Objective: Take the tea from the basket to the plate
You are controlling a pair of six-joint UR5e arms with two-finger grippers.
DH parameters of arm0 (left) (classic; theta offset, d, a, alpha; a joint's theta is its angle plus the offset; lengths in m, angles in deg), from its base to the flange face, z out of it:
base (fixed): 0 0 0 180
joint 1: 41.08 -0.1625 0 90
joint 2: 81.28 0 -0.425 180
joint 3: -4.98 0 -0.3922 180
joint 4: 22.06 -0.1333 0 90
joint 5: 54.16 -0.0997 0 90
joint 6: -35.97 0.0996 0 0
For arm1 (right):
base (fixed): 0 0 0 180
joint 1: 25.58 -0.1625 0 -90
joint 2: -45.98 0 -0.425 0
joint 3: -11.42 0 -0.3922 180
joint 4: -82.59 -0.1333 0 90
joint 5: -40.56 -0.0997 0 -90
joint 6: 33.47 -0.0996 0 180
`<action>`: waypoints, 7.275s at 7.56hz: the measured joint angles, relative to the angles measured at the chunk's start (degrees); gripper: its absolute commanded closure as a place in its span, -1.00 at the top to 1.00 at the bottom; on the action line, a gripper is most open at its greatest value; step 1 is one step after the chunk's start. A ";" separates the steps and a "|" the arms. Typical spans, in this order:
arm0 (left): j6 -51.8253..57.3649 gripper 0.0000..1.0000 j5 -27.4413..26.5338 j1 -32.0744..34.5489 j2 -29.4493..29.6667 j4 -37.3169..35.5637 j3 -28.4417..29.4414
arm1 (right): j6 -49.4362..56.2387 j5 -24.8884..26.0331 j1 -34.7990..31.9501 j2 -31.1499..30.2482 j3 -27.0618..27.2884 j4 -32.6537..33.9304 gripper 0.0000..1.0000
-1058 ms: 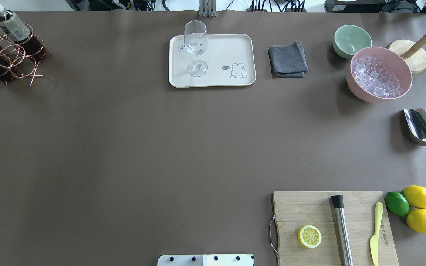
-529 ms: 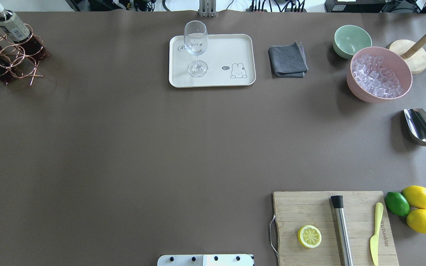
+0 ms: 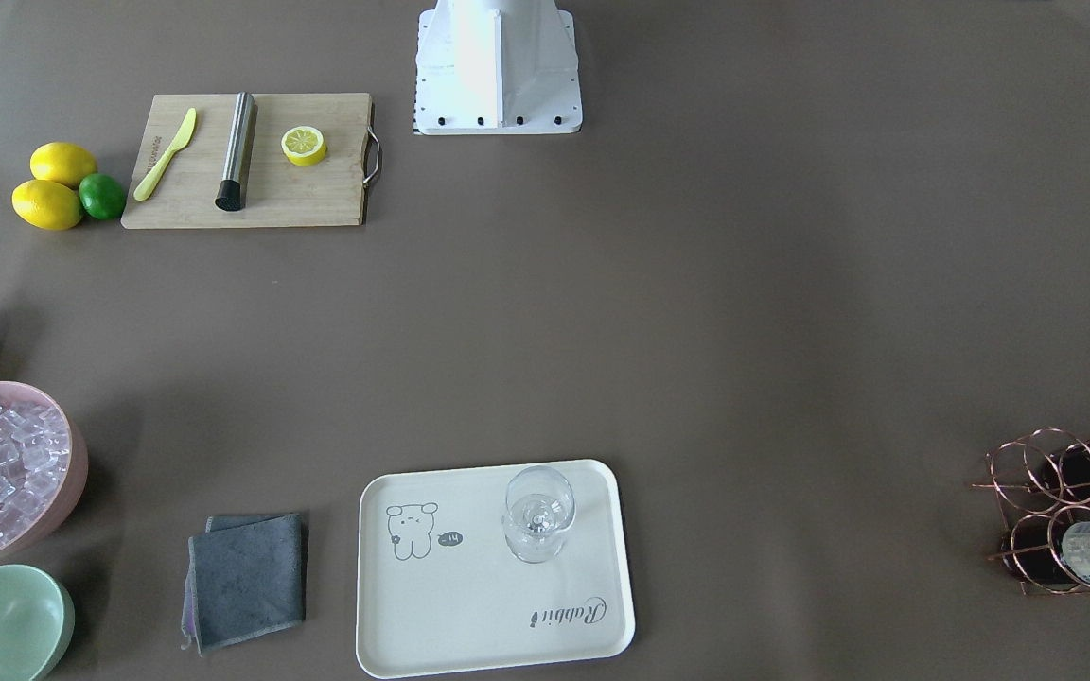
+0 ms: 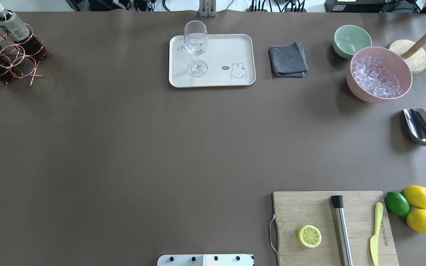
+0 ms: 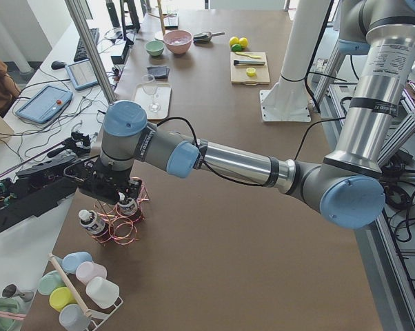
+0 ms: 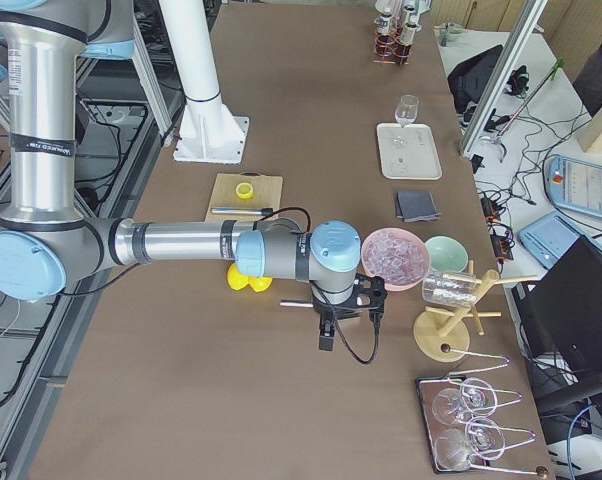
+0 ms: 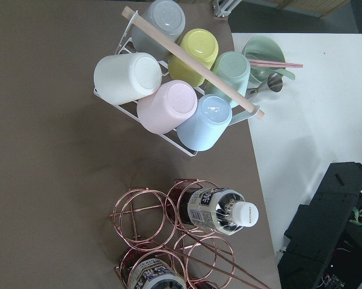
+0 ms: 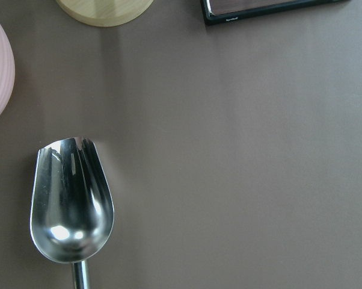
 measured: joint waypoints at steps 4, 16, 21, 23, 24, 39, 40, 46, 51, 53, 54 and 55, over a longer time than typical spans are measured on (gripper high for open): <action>-2.01 0.96 -0.01 -0.16 -0.08 0.29 -0.15 | 0.08 -0.08 -0.01 0.06 0.08 0.00 1.00; -10.35 0.94 -0.68 -8.17 11.04 6.07 14.16 | 0.01 -0.09 -0.23 0.55 0.61 0.00 1.00; -14.60 0.53 -4.00 -10.97 11.41 9.41 14.98 | -0.01 -0.09 -0.37 0.59 0.80 -0.01 1.00; -15.02 -0.29 -4.44 -11.21 10.72 10.34 15.11 | -0.11 -0.09 -0.42 0.61 1.03 0.00 1.00; -15.10 -0.88 -4.47 -11.21 10.47 10.62 15.07 | -0.11 -0.14 -0.43 0.79 1.37 0.00 1.00; -38.43 -1.00 -4.60 -27.47 16.64 -28.95 -27.08 | -0.35 -7.31 20.68 12.06 4.98 -28.25 1.00; -43.02 -1.00 -4.67 -30.29 19.35 -32.04 -28.87 | -0.44 -6.15 21.83 12.08 3.95 -33.57 1.00; -62.44 -1.00 -16.89 -50.60 34.13 -38.22 -26.96 | -0.80 2.04 30.74 12.94 2.94 -63.83 1.00; -67.24 -1.00 -23.39 -59.54 43.29 -39.36 -20.42 | -7.10 3.90 35.45 22.14 0.20 -69.23 1.00; -68.31 -1.00 -23.77 -60.46 43.58 -39.36 -20.24 | -7.70 5.47 37.26 23.71 -0.47 -70.69 1.00; -68.41 -1.00 -23.80 -60.48 42.56 -39.36 -20.94 | -7.83 6.38 37.87 23.93 -0.53 -71.48 1.00; -68.33 -1.00 -23.81 -60.49 41.66 -39.35 -21.19 | -7.90 8.08 38.63 24.06 -0.66 -72.71 1.00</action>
